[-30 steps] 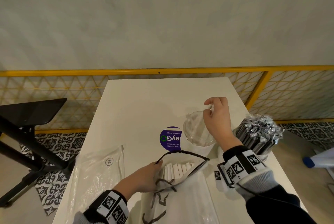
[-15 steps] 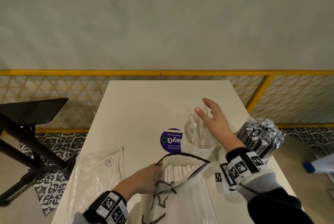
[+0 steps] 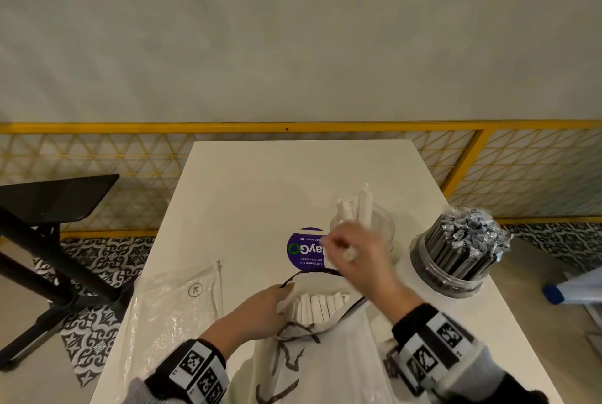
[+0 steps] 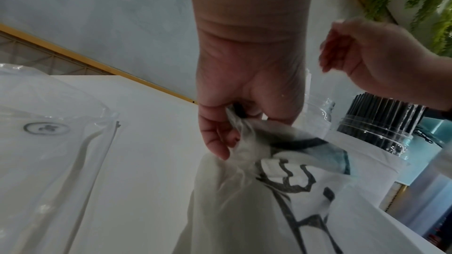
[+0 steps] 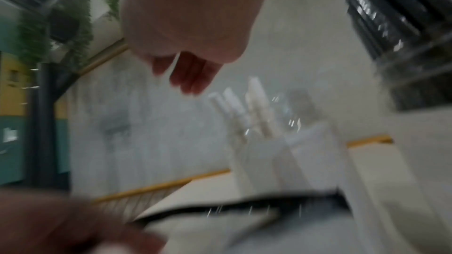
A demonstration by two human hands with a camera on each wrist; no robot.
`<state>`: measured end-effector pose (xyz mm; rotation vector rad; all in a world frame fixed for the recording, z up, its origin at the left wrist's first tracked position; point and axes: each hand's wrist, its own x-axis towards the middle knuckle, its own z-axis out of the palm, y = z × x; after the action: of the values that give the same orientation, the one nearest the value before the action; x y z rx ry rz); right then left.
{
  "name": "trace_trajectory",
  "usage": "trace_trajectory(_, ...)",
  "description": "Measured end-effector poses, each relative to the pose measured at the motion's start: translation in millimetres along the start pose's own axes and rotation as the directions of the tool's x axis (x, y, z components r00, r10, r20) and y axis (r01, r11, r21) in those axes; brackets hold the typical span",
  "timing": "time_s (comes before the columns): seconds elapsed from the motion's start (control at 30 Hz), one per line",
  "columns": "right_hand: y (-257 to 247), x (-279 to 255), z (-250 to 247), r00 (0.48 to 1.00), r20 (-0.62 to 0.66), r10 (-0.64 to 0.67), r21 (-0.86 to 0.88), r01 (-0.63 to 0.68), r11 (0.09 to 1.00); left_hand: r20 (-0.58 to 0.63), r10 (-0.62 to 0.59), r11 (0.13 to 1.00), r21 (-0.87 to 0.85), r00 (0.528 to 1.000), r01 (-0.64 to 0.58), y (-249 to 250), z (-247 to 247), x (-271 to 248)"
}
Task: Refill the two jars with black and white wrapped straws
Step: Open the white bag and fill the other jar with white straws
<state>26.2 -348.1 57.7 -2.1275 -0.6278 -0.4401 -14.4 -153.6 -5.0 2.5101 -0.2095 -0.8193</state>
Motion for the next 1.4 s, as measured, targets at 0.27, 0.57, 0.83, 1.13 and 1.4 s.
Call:
trace_trajectory(0.27,20,-56,89,0.470,0.398,0.788,-0.658,-0.453,0.602,-0.074,0.076,0.992,0.111,0.994,-0.067,-5,6,8)
trace_trajectory(0.57,17,-57,111,0.461,0.388,0.798,-0.746,-0.352,0.565,-0.030,0.038,0.991,0.129,0.999,-0.034,-22,14,14)
trace_trajectory(0.83,17,-60,119,0.437,0.389,0.811,-0.721,-0.404,0.564,-0.018,0.057,0.992,0.114,0.998,-0.055,-22,14,16)
trace_trajectory(1.13,26,-59,111,0.463,0.439,0.770,-0.272,-0.748,0.605,0.003,0.038,0.996,0.087,0.999,-0.038,-20,12,12)
trace_trajectory(1.4,-4,-22,60,0.752,0.314,0.580,0.400,-0.659,0.637,0.102,-0.008,0.996,0.087,0.995,-0.001,-16,10,8)
